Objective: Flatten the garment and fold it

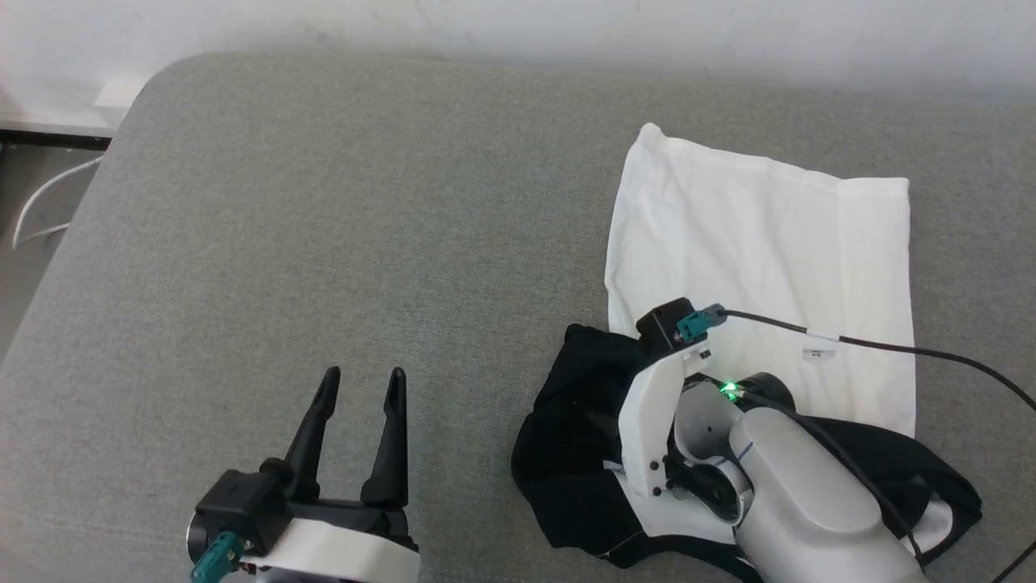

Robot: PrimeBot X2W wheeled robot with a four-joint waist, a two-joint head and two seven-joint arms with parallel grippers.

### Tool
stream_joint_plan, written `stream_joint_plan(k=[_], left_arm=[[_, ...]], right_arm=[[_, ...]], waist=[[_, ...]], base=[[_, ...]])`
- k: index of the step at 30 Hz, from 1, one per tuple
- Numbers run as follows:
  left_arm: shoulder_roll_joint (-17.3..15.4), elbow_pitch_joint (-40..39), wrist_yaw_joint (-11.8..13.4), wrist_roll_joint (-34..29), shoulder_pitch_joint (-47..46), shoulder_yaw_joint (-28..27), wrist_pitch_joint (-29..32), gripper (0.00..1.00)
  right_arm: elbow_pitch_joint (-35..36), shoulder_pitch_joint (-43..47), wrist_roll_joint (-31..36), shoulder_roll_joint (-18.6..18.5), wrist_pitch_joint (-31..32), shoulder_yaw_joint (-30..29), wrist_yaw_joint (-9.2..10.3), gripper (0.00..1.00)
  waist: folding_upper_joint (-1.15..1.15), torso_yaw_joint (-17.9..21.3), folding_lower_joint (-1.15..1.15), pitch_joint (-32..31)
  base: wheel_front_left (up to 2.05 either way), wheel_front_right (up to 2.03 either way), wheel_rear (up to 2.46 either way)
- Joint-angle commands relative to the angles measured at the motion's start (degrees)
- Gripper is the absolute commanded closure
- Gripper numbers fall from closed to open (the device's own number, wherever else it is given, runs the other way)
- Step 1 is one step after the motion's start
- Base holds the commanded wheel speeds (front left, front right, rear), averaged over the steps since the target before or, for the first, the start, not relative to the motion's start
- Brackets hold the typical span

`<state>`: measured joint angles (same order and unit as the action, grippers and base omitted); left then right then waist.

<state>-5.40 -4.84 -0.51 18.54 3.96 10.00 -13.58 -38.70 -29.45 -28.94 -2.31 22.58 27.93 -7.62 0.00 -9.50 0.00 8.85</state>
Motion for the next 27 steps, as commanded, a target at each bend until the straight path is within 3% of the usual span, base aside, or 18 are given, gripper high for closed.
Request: stream_joint_plan(k=[1,9,20,27], left_arm=[[0.02,0.14,0.05,0.35,-0.4,0.05,-0.25,0.0],[-0.78,-0.94,0.74,0.58,1.27,-0.26,0.4,0.0],[-1.9,-3.17,1.28,0.48,2.78,-0.62,0.41,0.0],[-2.06,-3.49,1.3,0.15,3.03,-1.09,-0.47,0.0]], right_arm=[[-0.46,-0.53,-0.33,-0.57,-0.22,-0.11,0.13,0.0],[7.1,0.68,-1.32,-0.57,-1.42,-7.34,0.13,0.0],[34.79,18.31,14.3,-0.58,-18.18,-32.82,0.13,0.0],[39.63,27.35,14.4,-0.58,-26.46,-39.23,0.13,0.0]], waist=[[0.0,0.4,0.0,-0.43],[0.0,2.71,0.0,-2.52],[0.0,7.07,0.0,-3.46],[0.0,10.09,0.0,-2.79]], base=[[0.0,0.0,0.0],[0.0,0.0,0.0],[0.0,0.0,0.0],[0.0,0.0,0.0]])
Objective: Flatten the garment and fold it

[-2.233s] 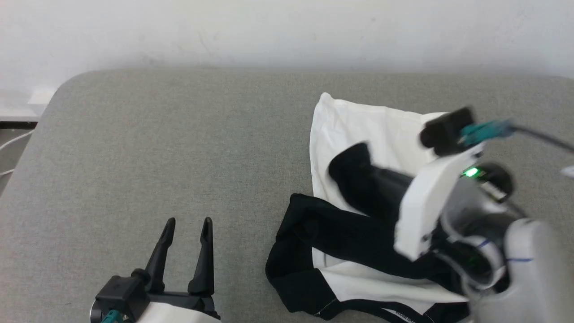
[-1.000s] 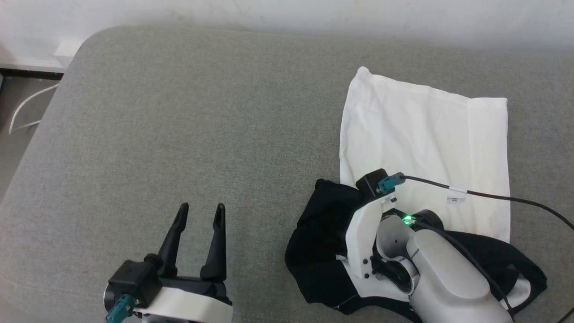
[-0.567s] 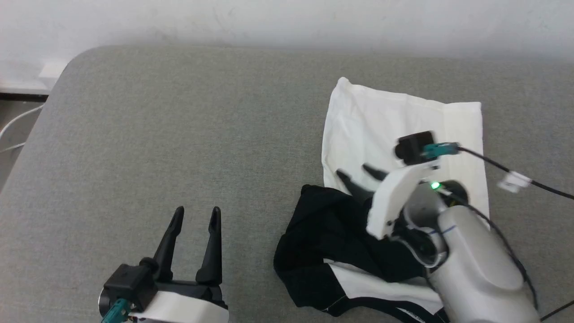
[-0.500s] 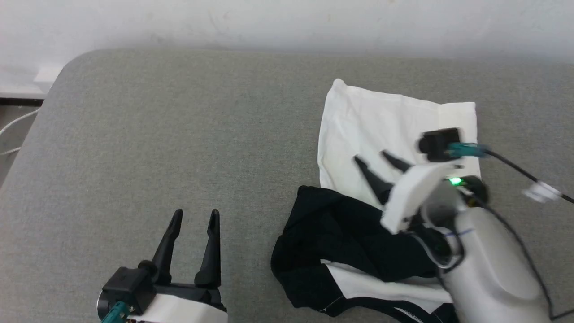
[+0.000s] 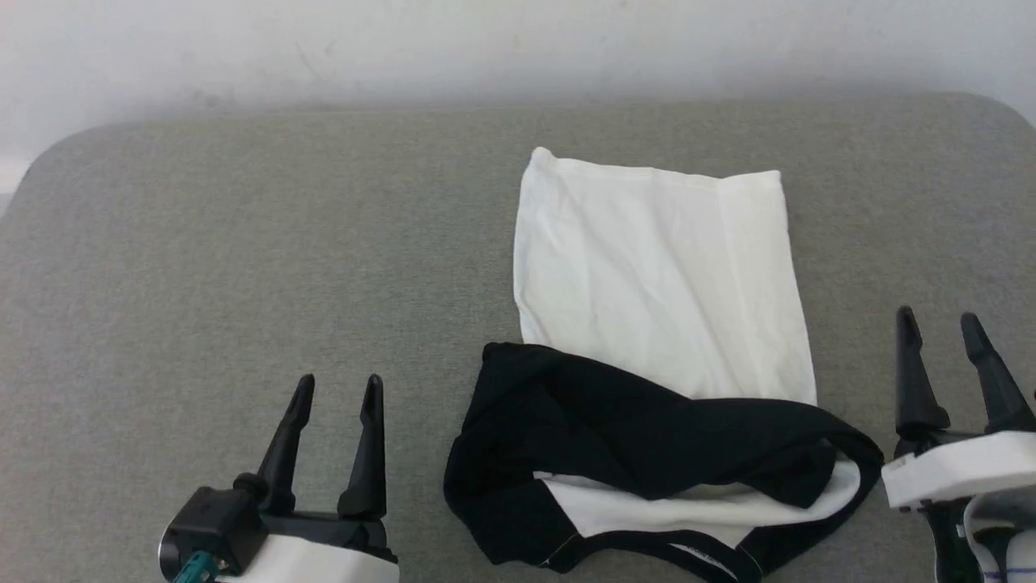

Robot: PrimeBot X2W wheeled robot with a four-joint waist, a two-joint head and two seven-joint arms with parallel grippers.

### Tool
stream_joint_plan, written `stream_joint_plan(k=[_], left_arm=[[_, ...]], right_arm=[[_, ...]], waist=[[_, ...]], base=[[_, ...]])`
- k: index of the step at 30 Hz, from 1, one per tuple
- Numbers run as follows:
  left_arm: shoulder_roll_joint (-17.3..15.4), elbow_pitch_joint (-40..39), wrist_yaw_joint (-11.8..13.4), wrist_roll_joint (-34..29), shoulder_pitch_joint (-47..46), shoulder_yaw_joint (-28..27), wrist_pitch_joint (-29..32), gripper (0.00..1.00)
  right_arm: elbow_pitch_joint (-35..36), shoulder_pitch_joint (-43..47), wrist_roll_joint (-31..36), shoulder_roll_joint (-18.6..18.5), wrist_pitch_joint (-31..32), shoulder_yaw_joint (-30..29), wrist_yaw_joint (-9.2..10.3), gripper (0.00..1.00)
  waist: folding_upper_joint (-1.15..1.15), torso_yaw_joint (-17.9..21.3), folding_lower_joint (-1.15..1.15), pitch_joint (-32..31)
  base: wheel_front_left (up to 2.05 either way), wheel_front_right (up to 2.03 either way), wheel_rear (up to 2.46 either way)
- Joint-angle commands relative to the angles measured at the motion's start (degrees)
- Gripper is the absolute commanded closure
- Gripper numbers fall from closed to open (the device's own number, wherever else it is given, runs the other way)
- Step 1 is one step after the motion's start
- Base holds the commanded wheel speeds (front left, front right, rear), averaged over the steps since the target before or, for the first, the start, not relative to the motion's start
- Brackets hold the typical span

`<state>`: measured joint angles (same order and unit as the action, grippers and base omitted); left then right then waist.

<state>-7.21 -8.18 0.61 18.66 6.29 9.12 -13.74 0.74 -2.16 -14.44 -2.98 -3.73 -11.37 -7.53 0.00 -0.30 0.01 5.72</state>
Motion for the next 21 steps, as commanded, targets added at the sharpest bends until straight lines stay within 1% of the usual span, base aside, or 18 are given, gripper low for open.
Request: stream_joint_plan(k=[1,5,9,11,16,21], left_arm=[[-0.34,-0.14,0.16,-0.17,0.77,-0.26,-0.44,0.0],[-0.69,0.08,0.14,-1.0,0.6,-0.39,-0.74,0.0],[-0.64,-0.05,-0.04,-1.4,-0.34,-0.22,-0.91,0.0],[-0.68,-0.06,-0.22,-1.52,-0.97,-0.13,-0.96,0.0],[-0.74,-0.12,-0.74,-1.8,-2.96,0.22,-1.05,0.0],[-0.73,-0.41,-1.05,-2.08,-5.15,0.2,-1.12,0.0]], right_arm=[[0.16,0.44,0.02,0.1,-0.7,-0.2,0.04,0.0],[0.44,-0.84,0.14,0.1,-0.76,-1.05,0.04,0.0],[1.89,-5.87,1.05,0.1,2.9,-2.27,0.04,0.0],[2.06,-9.46,1.32,0.1,6.12,-2.94,0.04,0.0],[0.49,-19.93,6.48,-0.01,15.54,-3.22,0.04,0.0],[-4.62,-30.23,6.15,-1.23,25.13,-3.45,0.04,0.0]], waist=[[0.0,1.25,-0.01,0.47],[0.0,2.24,-0.01,1.26],[0.0,2.51,-0.01,2.95],[0.0,2.5,-0.01,4.17],[0.0,1.91,-0.01,8.06],[0.0,1.16,-0.01,11.9]], base=[[0.0,0.0,0.0],[0.0,0.0,0.0],[0.0,0.0,0.0],[0.0,0.0,0.0],[0.0,0.0,0.0],[0.0,0.0,0.0]])
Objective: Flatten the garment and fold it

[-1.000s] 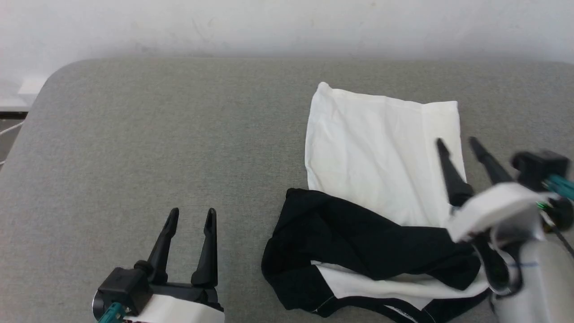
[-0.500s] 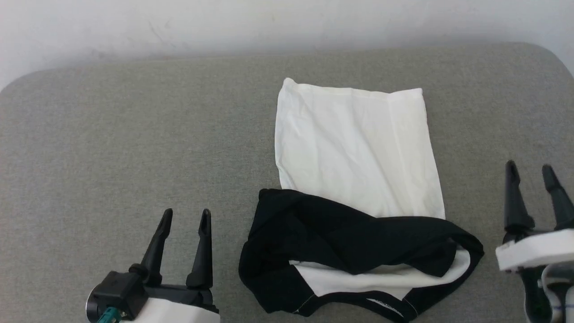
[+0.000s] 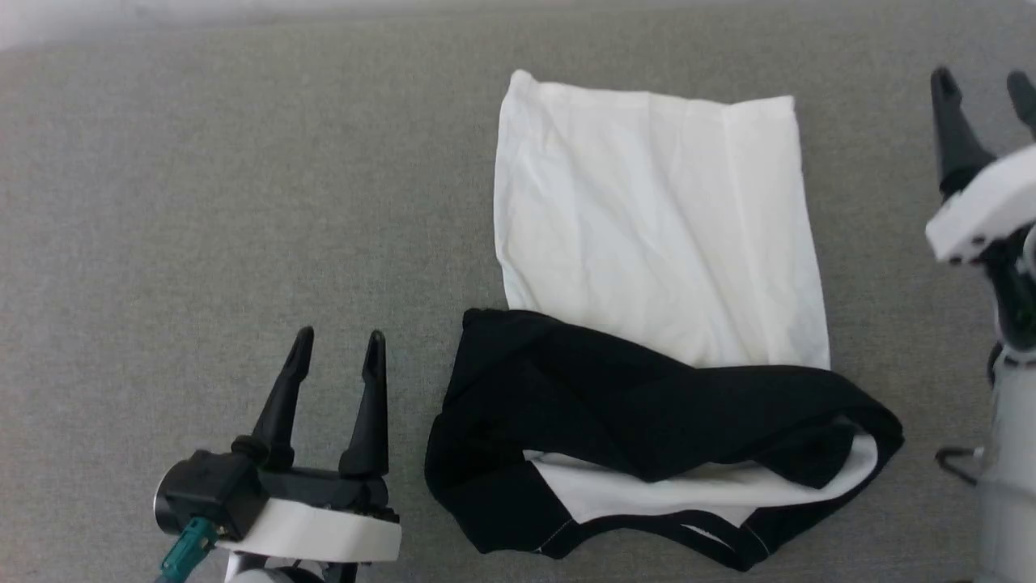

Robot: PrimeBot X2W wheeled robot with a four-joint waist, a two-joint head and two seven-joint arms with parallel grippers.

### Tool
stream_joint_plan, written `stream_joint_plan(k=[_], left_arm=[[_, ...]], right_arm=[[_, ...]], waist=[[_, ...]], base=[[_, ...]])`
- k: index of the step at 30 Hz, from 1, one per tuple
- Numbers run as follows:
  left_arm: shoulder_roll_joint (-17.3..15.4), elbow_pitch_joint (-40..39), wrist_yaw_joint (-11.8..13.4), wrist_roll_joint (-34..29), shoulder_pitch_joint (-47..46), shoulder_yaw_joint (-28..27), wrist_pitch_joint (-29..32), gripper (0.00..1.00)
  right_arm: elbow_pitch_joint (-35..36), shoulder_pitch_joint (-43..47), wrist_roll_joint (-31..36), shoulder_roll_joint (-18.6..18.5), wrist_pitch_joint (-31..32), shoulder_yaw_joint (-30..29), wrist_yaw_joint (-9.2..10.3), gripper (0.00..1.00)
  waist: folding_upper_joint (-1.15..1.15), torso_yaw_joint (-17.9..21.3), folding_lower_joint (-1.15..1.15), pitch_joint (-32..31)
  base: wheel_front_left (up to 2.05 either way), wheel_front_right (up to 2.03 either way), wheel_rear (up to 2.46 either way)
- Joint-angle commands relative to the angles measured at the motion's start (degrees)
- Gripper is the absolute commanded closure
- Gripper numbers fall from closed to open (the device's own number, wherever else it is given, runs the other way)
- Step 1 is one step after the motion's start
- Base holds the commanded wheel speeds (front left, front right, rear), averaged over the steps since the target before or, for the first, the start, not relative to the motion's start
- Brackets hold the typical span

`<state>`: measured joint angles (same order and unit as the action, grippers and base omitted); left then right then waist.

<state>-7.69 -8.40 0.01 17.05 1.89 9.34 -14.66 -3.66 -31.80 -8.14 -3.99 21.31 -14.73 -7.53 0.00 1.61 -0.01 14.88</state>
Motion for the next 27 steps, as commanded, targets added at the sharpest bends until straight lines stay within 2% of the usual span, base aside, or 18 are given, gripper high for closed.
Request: stream_joint_plan(k=[1,9,14,27], left_arm=[[-0.24,-0.32,-0.53,-0.55,-1.22,0.03,-0.21,0.0],[0.18,-0.59,-1.2,-1.06,-4.9,0.66,-0.28,0.0],[0.55,-0.11,-1.75,-1.25,-6.67,1.09,-0.31,0.0],[2.09,0.64,-3.02,-1.78,-9.68,1.58,-0.33,0.0]], right_arm=[[-1.21,-2.43,-0.03,-0.75,1.89,-0.27,0.04,0.0],[-8.14,-14.25,2.16,-3.57,13.68,-0.7,0.04,0.0],[-11.64,-18.73,2.59,-3.44,20.4,-1.28,0.04,0.0],[-15.26,-25.07,7.94,-2.53,27.89,-5.08,0.04,0.0]], waist=[[0.0,-0.95,0.01,3.73],[0.0,-2.31,0.01,10.66],[0.0,-3.52,0.01,13.75],[0.0,-7.49,0.01,19.3]], base=[[0.0,0.0,0.0],[0.0,0.0,0.0],[0.0,0.0,0.0],[0.0,0.0,0.0]])
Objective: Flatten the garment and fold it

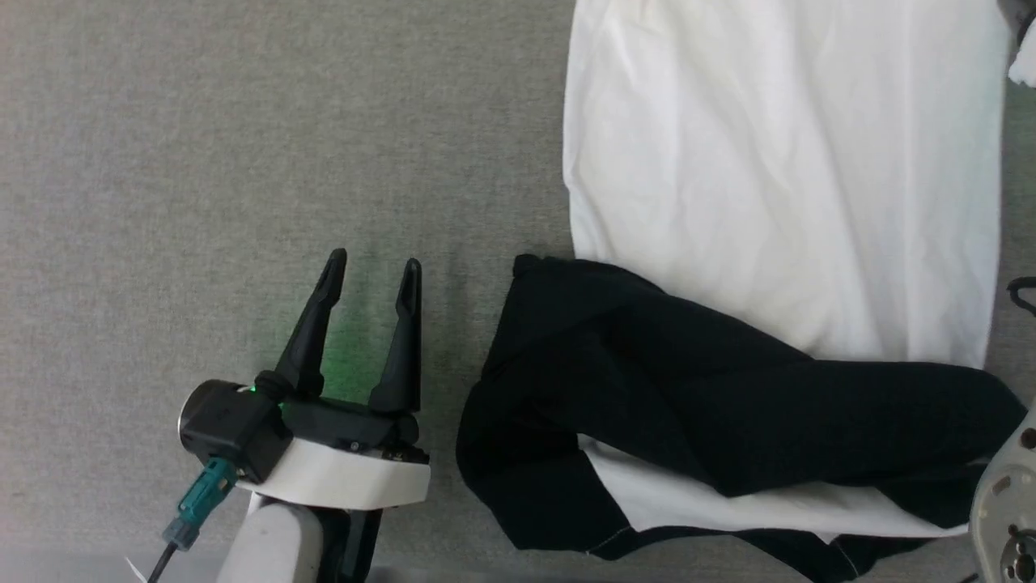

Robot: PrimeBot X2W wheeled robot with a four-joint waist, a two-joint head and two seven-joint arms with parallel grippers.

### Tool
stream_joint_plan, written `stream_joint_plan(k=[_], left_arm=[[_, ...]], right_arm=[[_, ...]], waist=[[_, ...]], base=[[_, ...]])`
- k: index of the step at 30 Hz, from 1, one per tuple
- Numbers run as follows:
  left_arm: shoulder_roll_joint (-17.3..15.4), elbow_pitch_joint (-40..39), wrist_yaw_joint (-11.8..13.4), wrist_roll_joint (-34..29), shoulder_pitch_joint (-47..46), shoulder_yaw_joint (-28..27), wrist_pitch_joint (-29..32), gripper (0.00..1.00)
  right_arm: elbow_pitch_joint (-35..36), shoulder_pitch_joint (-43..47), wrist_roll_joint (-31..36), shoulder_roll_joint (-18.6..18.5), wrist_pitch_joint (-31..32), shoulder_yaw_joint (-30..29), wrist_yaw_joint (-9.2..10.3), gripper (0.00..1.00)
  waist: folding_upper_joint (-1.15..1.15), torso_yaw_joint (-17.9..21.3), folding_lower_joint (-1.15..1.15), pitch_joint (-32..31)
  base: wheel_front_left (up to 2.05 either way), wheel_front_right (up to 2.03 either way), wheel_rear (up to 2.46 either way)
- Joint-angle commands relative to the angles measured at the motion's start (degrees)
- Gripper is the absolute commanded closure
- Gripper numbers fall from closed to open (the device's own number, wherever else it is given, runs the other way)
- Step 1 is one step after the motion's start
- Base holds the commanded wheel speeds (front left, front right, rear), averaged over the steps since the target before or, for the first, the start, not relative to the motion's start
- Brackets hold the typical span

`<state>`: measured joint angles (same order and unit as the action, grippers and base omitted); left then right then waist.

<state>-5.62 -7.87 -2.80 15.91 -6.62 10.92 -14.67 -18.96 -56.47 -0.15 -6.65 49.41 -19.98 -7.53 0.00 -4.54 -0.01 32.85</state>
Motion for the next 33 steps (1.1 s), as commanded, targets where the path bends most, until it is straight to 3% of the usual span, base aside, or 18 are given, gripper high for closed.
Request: stream_joint_plan(k=[1,8,9,10,11,12,13,22,25,28,33], left_arm=[[0.16,0.13,-0.29,-0.7,-1.29,-0.02,-0.32,0.0],[0.92,0.43,-0.88,-1.08,-1.97,-0.21,-0.32,0.0],[1.0,0.51,-0.99,-1.12,-2.08,-0.24,-0.32,0.0],[1.08,0.58,-1.09,-1.15,-2.2,-0.29,-0.32,0.0],[1.14,0.62,-1.19,-1.2,-2.3,-0.38,-0.32,0.0],[1.19,0.62,-1.27,-1.26,-2.38,-0.49,-0.32,0.0],[1.23,0.63,-1.34,-1.33,-2.44,-0.6,-0.32,0.0],[1.17,0.37,-1.99,-1.87,-2.54,-1.63,-0.32,0.0],[-0.79,-1.48,-2.79,-1.39,-4.45,-1.58,0.87,0.0],[-4.95,-4.73,-3.6,-1.63,-9.86,-1.51,5.59,0.0],[-10.81,-6.85,-4.43,2.01,-25.08,0.77,20.23,0.0]], right_arm=[[-0.05,-0.79,0.42,0.24,0.07,-0.2,0.04,0.0],[-0.86,-1.91,3.35,1.33,1.42,-2.88,0.04,0.02],[-0.98,-1.9,3.78,1.47,1.67,-3.43,0.04,0.34],[-1.06,-1.9,4.14,1.61,1.86,-3.93,0.04,0.54],[-1.02,-1.96,4.5,1.74,1.86,-4.32,0.04,0.67],[-0.96,-2.04,4.91,1.84,1.74,-4.71,0.04,0.97],[-0.96,-2.11,5.26,1.95,1.62,-5.03,0.04,1.0],[-2.68,-1.85,4.63,2.87,-2.17,-5.39,0.04,1.0],[-3.81,-0.49,3.25,3.11,-3.89,-4.09,0.04,1.0],[-4.73,0.86,1.79,3.26,-5.16,-3.01,0.04,1.0],[-5.52,1.35,0.07,3.41,-6.83,-2.14,0.04,1.0]], waist=[[0.0,-1.58,0.01,1.63],[0.0,-2.61,0.01,2.6],[0.0,-2.74,0.01,2.65],[0.0,-2.86,0.01,2.7],[0.0,-2.93,0.01,2.76],[0.0,-2.97,0.01,2.82],[0.0,-2.99,0.01,2.84],[0.0,-2.03,0.01,-0.06],[0.0,-1.53,0.01,-2.1],[0.0,-1.08,0.01,-3.69],[0.0,0.0,0.01,-3.96]], base=[[0.0,0.0,0.0],[0.0,0.0,0.0],[0.0,0.0,0.0],[0.0,0.0,0.0],[0.0,0.0,0.0],[0.0,0.0,0.0],[0.0,0.0,0.0],[0.0,0.0,0.0],[0.0,0.0,0.0],[0.0,0.0,0.0],[0.0,0.0,0.0]])
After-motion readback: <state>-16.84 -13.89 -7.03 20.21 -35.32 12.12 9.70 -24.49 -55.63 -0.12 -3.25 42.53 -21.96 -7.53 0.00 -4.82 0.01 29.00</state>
